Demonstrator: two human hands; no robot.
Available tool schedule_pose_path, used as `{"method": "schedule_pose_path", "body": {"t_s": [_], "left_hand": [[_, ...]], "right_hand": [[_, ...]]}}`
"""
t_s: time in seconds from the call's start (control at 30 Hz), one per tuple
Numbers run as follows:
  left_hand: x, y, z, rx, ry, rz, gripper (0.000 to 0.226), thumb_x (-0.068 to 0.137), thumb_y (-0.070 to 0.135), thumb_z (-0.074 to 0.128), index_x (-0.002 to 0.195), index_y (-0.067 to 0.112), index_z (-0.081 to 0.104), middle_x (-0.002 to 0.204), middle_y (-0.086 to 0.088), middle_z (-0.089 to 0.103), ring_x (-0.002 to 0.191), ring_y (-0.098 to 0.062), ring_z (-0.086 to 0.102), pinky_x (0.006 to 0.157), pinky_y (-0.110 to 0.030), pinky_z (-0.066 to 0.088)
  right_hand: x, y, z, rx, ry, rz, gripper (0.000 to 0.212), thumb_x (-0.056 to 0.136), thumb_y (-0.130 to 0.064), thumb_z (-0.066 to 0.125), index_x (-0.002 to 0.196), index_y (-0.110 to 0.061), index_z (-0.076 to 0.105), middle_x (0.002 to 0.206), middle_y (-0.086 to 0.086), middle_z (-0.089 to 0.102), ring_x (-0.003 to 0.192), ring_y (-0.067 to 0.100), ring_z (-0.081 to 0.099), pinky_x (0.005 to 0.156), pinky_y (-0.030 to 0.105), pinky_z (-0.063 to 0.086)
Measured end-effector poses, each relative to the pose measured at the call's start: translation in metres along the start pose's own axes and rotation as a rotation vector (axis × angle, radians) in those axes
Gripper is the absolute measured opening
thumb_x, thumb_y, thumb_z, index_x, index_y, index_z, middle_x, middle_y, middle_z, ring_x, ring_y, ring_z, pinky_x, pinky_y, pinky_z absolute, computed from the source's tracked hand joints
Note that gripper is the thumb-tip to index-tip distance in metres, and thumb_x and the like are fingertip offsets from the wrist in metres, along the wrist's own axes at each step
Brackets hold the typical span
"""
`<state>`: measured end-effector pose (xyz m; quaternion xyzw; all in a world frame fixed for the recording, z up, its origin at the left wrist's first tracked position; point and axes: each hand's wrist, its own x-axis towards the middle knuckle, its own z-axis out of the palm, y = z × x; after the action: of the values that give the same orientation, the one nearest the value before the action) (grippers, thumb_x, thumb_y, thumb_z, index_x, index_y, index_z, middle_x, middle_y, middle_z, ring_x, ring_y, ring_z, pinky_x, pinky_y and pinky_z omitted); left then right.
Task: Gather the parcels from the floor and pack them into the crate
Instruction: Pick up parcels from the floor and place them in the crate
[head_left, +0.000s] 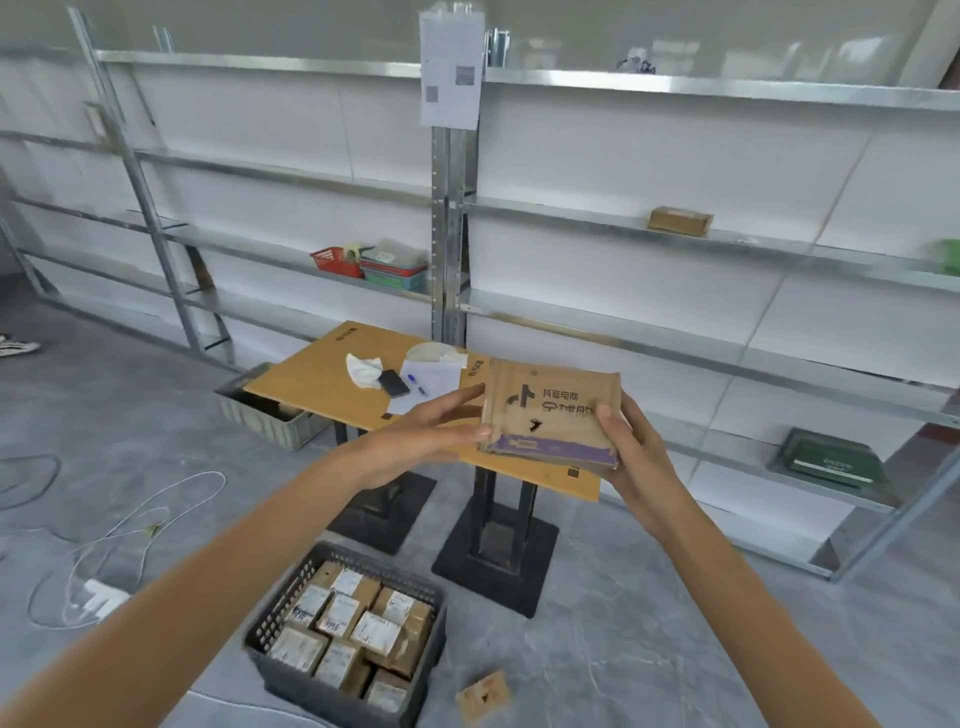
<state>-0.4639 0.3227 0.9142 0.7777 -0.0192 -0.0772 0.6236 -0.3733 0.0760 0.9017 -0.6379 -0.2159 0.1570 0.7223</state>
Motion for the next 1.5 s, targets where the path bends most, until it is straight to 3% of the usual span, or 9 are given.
{"method": "schedule_pose_path", "body": {"t_s": [0.1,0.3,0.47,0.6,0.83,1.07,1.23,1.37,1.5], "left_hand": [[-0.047,-0.015,-0.031,-0.006,0.040,-0.021,0.055,0.074,0.053,0.071,0.122,0.062,0.046,0.129,0.023,0.056,0.119,-0.003,0.055,0.103,-0.040,0.042],[-0.120,-0.055,-0.107,-0.019,0.096,-0.036,0.088,0.065,0.055,0.077,0.141,0.041,0.036,0.134,0.010,0.056,0.126,-0.015,0.050,0.108,-0.048,0.038],[-0.157,-0.094,-0.175,-0.037,0.104,-0.089,0.089,0.065,0.054,0.076,0.143,0.037,0.036,0.134,0.007,0.056,0.127,-0.018,0.049,0.109,-0.051,0.035],[-0.160,-0.120,-0.201,-0.070,0.066,-0.141,0.069,0.066,0.048,0.074,0.129,0.044,0.046,0.127,0.009,0.059,0.121,-0.013,0.053,0.109,-0.048,0.036],[-0.110,-0.160,-0.220,-0.131,0.006,-0.223,0.070,0.064,0.048,0.074,0.127,0.033,0.048,0.121,0.005,0.063,0.116,-0.012,0.057,0.108,-0.046,0.039],[-0.018,-0.218,-0.223,-0.147,0.049,-0.392,0.058,0.069,0.047,0.070,0.113,0.016,0.047,0.115,-0.008,0.063,0.106,-0.016,0.063,0.097,-0.042,0.050],[0.029,-0.297,-0.225,-0.164,0.040,-0.495,0.033,0.085,0.036,0.064,0.109,0.021,0.048,0.114,0.001,0.062,0.097,-0.007,0.062,0.067,-0.019,0.055],[0.064,-0.396,-0.225,-0.137,-0.001,-0.577,0.032,0.086,0.031,0.066,0.112,0.021,0.049,0.113,0.004,0.060,0.102,-0.010,0.062,0.074,-0.023,0.056],[0.093,-0.529,-0.213,-0.056,-0.025,-0.688,0.028,0.088,0.021,0.066,0.112,0.014,0.054,0.117,-0.005,0.062,0.106,-0.022,0.062,0.092,-0.042,0.052]], "right_hand": [[-0.010,0.004,0.055,0.012,-0.016,0.024,0.066,0.078,-0.044,0.060,0.140,-0.026,0.042,0.122,0.005,0.064,0.114,0.023,0.061,0.094,0.045,0.052],[-0.018,0.031,0.166,0.036,-0.007,0.085,0.074,0.077,-0.043,0.061,0.144,-0.024,0.036,0.128,0.007,0.061,0.117,0.024,0.059,0.100,0.051,0.046],[-0.013,0.064,0.250,0.085,0.028,0.147,0.070,0.078,-0.042,0.060,0.142,-0.025,0.037,0.126,0.006,0.062,0.116,0.024,0.060,0.096,0.051,0.049],[-0.007,0.091,0.282,0.117,0.085,0.216,0.068,0.080,-0.041,0.060,0.142,-0.025,0.037,0.129,0.010,0.059,0.117,0.026,0.058,0.099,0.055,0.046],[0.022,0.129,0.279,0.120,0.155,0.294,0.048,0.094,-0.033,0.051,0.140,-0.026,0.039,0.129,0.010,0.059,0.118,0.030,0.058,0.101,0.054,0.044],[0.075,0.198,0.261,0.016,0.188,0.376,0.042,0.097,-0.030,0.047,0.138,-0.025,0.040,0.126,0.006,0.060,0.111,0.020,0.062,0.090,0.042,0.053],[0.110,0.273,0.257,-0.086,0.181,0.526,0.021,0.100,-0.036,0.038,0.119,-0.040,0.044,0.107,-0.015,0.064,0.089,-0.008,0.065,0.061,0.005,0.049],[0.130,0.375,0.254,-0.172,0.237,0.612,0.026,0.101,-0.032,0.035,0.125,-0.031,0.044,0.110,-0.010,0.064,0.106,0.005,0.062,0.084,0.020,0.052],[0.133,0.511,0.257,-0.294,0.303,0.749,0.045,0.100,-0.033,0.039,0.142,-0.018,0.037,0.134,0.010,0.053,0.126,0.025,0.049,0.108,0.046,0.037]]}}
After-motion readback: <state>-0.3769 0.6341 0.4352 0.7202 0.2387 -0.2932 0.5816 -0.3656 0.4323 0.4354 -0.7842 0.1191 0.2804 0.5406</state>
